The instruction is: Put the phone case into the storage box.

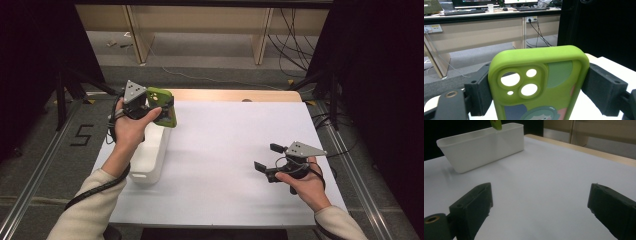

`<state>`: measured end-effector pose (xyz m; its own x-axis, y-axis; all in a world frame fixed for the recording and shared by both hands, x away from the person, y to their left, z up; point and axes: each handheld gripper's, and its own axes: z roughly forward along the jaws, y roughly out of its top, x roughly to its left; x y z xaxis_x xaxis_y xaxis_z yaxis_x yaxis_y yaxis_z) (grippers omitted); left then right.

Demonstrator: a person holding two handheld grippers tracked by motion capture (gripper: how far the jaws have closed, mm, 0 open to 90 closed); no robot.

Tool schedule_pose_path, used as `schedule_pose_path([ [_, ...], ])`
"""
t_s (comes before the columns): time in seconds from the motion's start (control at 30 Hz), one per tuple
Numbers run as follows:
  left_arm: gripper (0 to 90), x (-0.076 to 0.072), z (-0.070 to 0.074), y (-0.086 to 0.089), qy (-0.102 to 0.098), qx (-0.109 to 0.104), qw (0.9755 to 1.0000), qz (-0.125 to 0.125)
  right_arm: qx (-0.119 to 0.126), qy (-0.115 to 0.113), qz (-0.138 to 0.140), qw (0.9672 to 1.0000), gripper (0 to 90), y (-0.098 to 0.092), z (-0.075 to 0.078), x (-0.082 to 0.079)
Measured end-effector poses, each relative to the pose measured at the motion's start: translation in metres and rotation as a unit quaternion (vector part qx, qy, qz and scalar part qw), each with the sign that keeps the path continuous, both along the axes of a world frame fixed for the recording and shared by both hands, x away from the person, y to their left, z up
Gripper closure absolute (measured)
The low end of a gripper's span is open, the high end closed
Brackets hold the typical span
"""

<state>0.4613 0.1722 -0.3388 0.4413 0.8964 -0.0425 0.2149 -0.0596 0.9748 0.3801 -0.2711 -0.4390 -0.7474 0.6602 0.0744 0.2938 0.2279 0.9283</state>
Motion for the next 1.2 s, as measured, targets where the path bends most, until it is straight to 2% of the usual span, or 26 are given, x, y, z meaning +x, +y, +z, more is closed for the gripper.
schedule_pose_path([
  [1.2,17.1,0.004,0.001,0.014,0.001,0.002,0.9999,0.016,0.001,0.000,-0.001,1.0000,7.1,0.000,0.000,0.000],
])
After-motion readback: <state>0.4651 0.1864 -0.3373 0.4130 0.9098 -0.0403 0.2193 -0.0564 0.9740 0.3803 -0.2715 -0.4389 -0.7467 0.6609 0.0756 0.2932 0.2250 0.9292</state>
